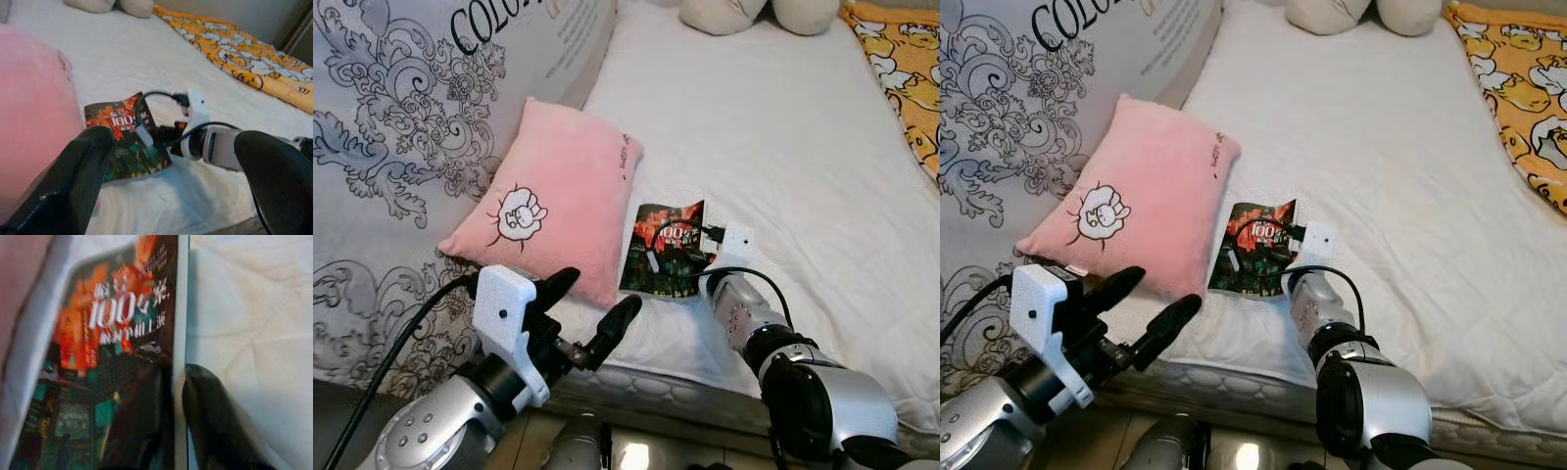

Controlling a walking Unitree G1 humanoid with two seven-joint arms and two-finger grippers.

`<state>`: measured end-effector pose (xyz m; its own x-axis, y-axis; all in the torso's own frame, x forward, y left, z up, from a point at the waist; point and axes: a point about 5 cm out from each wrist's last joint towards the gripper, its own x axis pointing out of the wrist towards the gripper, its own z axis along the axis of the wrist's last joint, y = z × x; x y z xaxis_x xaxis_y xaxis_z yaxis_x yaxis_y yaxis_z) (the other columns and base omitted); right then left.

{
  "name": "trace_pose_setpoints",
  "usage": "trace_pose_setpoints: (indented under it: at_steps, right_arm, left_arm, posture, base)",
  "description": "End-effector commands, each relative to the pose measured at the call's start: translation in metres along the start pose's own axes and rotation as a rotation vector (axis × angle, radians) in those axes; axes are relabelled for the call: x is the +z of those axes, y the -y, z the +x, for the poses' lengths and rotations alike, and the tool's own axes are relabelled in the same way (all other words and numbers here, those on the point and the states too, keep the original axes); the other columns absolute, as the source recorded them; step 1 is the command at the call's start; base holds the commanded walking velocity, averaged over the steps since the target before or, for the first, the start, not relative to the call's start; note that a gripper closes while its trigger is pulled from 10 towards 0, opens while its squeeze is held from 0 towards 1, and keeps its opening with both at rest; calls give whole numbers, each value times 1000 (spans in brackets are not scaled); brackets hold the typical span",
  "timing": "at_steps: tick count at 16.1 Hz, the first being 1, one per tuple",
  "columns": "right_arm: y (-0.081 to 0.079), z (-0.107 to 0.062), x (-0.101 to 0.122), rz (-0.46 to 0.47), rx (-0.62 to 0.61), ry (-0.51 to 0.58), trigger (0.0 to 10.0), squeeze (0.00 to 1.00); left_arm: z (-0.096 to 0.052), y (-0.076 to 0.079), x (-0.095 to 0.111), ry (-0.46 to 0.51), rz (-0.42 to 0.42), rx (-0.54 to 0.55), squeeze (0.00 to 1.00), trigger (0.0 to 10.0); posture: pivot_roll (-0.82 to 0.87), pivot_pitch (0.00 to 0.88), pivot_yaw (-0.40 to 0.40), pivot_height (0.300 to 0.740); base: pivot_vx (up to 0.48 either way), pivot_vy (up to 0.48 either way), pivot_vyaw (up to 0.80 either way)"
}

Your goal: Clean up the room

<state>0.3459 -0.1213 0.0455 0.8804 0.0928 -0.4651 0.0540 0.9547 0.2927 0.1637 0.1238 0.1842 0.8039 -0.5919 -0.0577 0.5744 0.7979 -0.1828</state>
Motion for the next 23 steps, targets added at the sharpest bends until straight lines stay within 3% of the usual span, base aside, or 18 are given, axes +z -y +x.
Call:
trace_pose_setpoints:
  at_steps: [1, 4, 8, 9, 10, 12, 14, 17, 19, 21, 23]
  right_arm:
    - [2, -1, -8, -50, -11, -41, 10000, 1000]
    - [-2, 1, 2, -136, 16, -4, 10000, 1000]
    - [0, 2, 22, -169, 12, 60, 10000, 1000]
    - [-3, 2, 33, -219, 27, 107, 10000, 1000]
    - [-6, 2, 43, -235, 43, 155, 10000, 1000]
    - [-2, 0, 54, -270, 45, 236, 10000, 1000]
    - [17, -7, 55, -279, 30, 334, 10000, 1000]
    - [35, -33, 40, -308, 36, 456, 10000, 1000]
    - [39, -48, 32, -328, 36, 485, 10000, 1000]
    - [49, -87, 23, -384, 32, 589, 10000, 1000]
    - [53, -101, 14, -416, 71, 593, 10000, 1000]
  left_arm:
    - [0, -3, -2, -5, 5, 2, 0, 10000]
    - [12, -11, -1, 36, 14, 14, 0, 10000]
    - [25, -17, 1, 67, 11, 1, 0, 10000]
    - [29, -21, -1, 65, 27, 3, 0, 10000]
    - [31, -29, -3, 55, 61, 34, 0, 10000]
    - [30, -48, -4, 72, 51, 133, 0, 10000]
    - [32, -72, -15, 80, 8, 273, 0, 10000]
    - [38, -84, -37, 36, 13, 344, 0, 10000]
    - [41, -88, -44, 12, 37, 379, 0, 10000]
    - [42, -97, -49, 1, 77, 441, 0, 10000]
    - [39, -106, -48, 7, 127, 488, 0, 10000]
  posture:
    - [401, 139, 25, 740]
    - [372, 88, 4, 740]
    - [317, 45, 11, 740]
    - [300, 24, 7, 740]
    - [283, 0, 3, 740]
    - [233, 0, -8, 740]
    - [161, 0, -33, 740]
    - [76, 0, -46, 740]
    - [50, 0, -49, 740]
    - [38, 0, -53, 740]
    - [26, 0, -53, 740]
  base:
    - [0, 0, 0]
    - [0, 0, 0]
    - [0, 0, 0]
    - [0, 0, 0]
    - [0, 0, 0]
    - [0, 0, 0]
    - [0, 0, 0]
    - [0, 0, 0]
    - [0, 0, 0]
    - [0, 0, 0]
    - [0, 0, 0]
